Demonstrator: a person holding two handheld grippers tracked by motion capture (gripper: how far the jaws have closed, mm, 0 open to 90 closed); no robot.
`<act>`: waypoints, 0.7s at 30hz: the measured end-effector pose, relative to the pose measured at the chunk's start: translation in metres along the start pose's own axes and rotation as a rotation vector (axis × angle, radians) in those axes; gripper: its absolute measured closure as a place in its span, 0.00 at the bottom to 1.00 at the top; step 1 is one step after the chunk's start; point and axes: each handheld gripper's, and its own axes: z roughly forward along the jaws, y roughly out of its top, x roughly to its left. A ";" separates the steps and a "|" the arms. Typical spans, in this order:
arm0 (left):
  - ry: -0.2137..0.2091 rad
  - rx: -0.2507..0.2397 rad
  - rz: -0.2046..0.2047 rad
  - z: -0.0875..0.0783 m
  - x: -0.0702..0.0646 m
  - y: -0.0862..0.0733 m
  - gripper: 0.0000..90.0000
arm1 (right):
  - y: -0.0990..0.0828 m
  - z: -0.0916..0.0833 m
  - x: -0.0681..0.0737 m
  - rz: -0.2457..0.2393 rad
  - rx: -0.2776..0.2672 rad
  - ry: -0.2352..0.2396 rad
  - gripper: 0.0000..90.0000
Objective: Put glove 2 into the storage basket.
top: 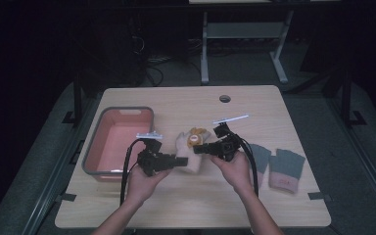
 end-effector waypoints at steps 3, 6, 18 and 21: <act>-0.005 -0.008 0.004 -0.005 0.001 0.002 0.74 | 0.003 -0.001 0.003 -0.007 -0.010 0.002 0.89; -0.002 -0.010 0.000 -0.007 0.001 0.004 0.74 | 0.006 0.000 0.004 -0.002 -0.015 0.013 0.89; -0.017 -0.033 -0.002 -0.023 0.003 0.014 0.74 | 0.020 -0.003 0.016 -0.025 -0.027 0.020 0.89; -0.015 -0.041 0.002 -0.028 0.003 0.018 0.74 | 0.026 -0.003 0.020 -0.027 -0.036 0.021 0.89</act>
